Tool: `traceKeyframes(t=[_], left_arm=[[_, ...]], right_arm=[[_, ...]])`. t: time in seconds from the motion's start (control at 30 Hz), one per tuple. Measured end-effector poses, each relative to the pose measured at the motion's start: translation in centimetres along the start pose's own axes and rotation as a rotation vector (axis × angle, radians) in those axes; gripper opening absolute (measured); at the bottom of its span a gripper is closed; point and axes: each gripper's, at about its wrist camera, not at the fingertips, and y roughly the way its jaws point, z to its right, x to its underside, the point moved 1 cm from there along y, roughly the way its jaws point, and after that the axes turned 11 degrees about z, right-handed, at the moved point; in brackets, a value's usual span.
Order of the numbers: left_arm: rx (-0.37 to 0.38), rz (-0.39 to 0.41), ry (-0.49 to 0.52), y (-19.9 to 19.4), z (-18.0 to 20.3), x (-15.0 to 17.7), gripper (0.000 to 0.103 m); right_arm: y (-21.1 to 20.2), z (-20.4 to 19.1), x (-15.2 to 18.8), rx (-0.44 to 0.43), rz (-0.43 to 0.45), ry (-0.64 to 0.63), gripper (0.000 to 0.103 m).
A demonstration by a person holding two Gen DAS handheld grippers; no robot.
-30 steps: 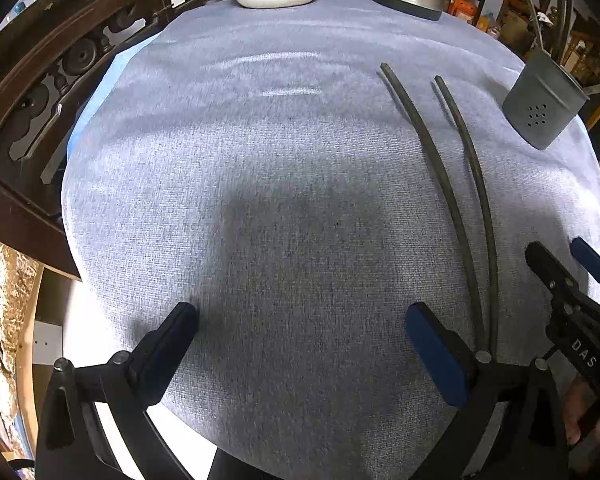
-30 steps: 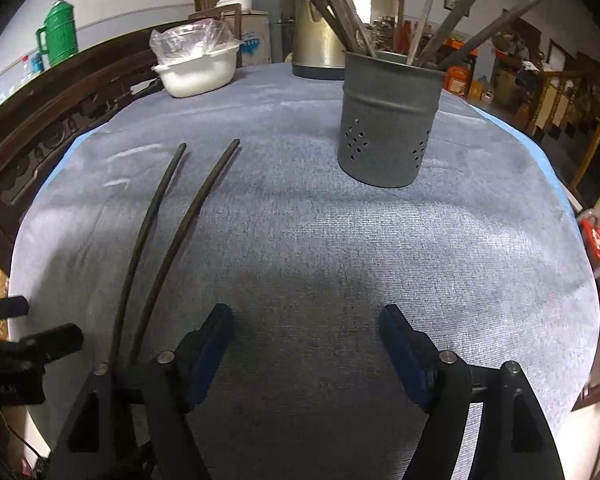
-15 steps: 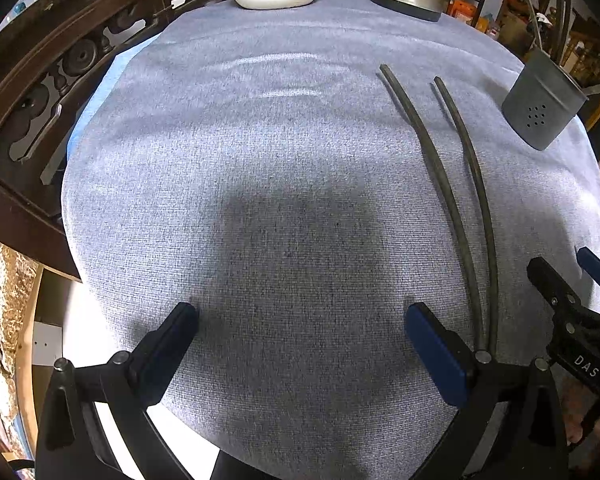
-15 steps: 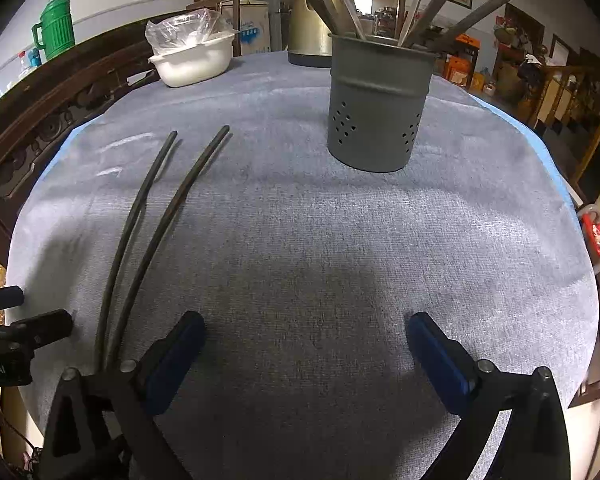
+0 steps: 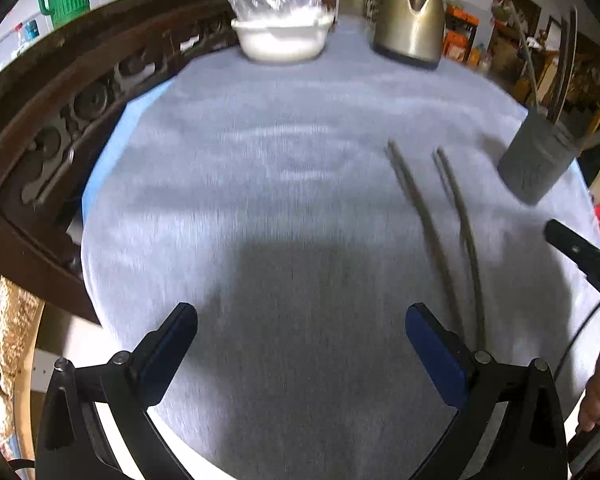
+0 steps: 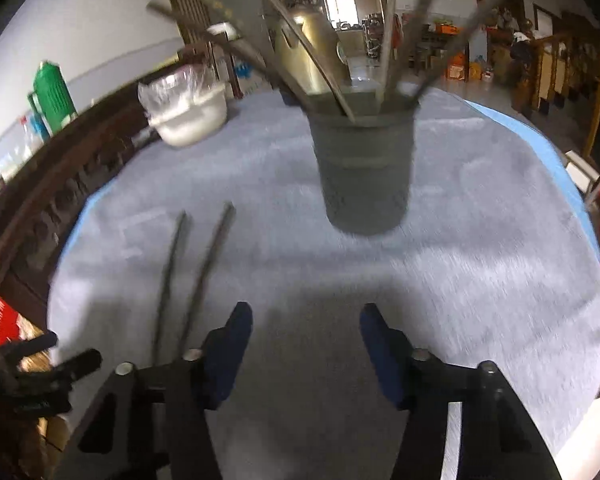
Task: Organize utensils
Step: 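Close the right gripper on one of the remaining chopsticks, then lift the held chopstick with the right gripper toward the grey cup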
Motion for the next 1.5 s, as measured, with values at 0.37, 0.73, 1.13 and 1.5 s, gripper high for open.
traceKeyframes(t=[0.37,0.73,1.13,1.5], left_arm=[[0.049,0.034,-0.031,1.1,-1.5,-1.8,0.078],[0.029,0.001,-0.078,3.2,-4.6,-1.9,0.074],[0.094,-0.017,-0.054,3.8,-3.0,-3.8,0.071],[0.170,-0.098,-0.041,4.4,0.2,-3.8,0.065]], right_arm=[[6.9,-4.4,-2.0,-0.037,-0.091,0.017,0.040],[12.3,-6.5,-3.2,0.028,-0.184,-0.012,0.032],[11.5,-6.2,-2.6,0.057,-0.195,-0.082,0.006],[7.1,-2.6,-1.9,0.031,-0.136,-0.011,0.006]])
